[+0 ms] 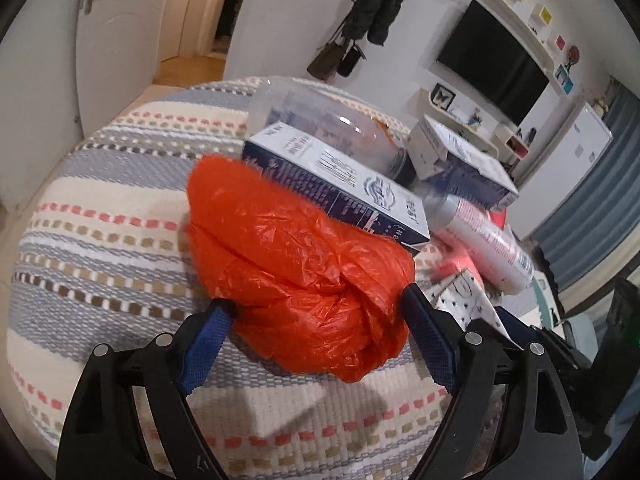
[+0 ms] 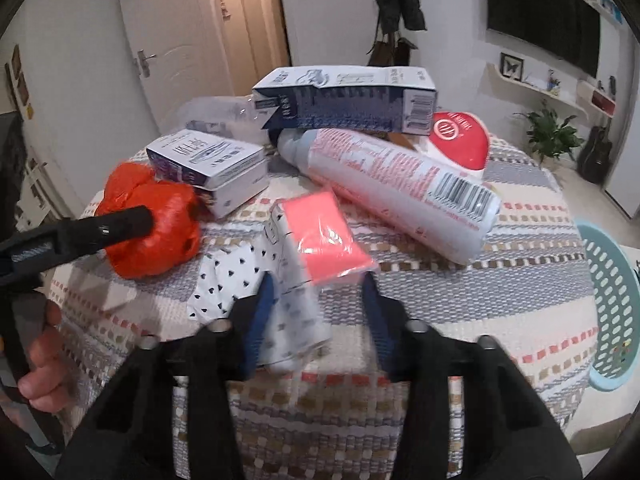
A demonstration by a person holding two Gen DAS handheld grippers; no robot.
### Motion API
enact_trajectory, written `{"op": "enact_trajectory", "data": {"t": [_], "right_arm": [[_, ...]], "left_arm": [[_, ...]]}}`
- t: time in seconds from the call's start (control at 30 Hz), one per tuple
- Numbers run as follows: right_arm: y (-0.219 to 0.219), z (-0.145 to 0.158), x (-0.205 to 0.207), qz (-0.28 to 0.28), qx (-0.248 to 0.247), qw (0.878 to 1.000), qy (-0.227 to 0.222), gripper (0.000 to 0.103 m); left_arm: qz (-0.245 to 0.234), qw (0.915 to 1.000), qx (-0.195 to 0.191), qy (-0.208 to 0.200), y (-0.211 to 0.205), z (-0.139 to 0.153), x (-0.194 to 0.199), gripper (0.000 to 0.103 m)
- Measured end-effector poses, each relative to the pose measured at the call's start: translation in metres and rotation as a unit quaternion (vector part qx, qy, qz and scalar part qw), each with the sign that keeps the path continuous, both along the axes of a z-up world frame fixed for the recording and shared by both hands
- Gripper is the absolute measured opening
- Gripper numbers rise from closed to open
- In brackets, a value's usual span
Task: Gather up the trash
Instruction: 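Grasp the red plastic bag with the left tool while the right tool grasps the dotted paper, then carry bag and paper to the blue basket and open both tools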
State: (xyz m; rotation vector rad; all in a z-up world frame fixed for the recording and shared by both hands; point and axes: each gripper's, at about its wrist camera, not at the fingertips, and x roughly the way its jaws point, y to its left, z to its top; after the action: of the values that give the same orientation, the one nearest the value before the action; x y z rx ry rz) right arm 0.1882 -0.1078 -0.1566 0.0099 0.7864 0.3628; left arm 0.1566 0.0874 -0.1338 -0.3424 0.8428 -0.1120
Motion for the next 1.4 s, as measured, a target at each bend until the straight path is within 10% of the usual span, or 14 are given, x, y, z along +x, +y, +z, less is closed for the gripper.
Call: {"op": "enact_trajectory", "data": {"t": [0.37, 0.7, 1.4], "right_arm": [[0.009, 0.005, -0.013, 0.024, -0.004, 0.999, -0.030, 0.005], [-0.013, 0.023, -0.021, 0.013, 0.031, 0.999, -0.042, 0.003], [-0.125, 0.090, -0.046, -0.104, 0.046, 0.983, -0.141, 0.003]], "left_arm": [[-0.005, 0.9990, 0.017, -0.041, -0.010, 0.016, -0.015, 0.040], [-0.033, 0.9896, 0.014, -0.139, -0.023, 0.071, -0.046, 0.038], [-0.144, 0.9669, 0.058, -0.202, -0.130, 0.124, -0.049, 0.038]]}}
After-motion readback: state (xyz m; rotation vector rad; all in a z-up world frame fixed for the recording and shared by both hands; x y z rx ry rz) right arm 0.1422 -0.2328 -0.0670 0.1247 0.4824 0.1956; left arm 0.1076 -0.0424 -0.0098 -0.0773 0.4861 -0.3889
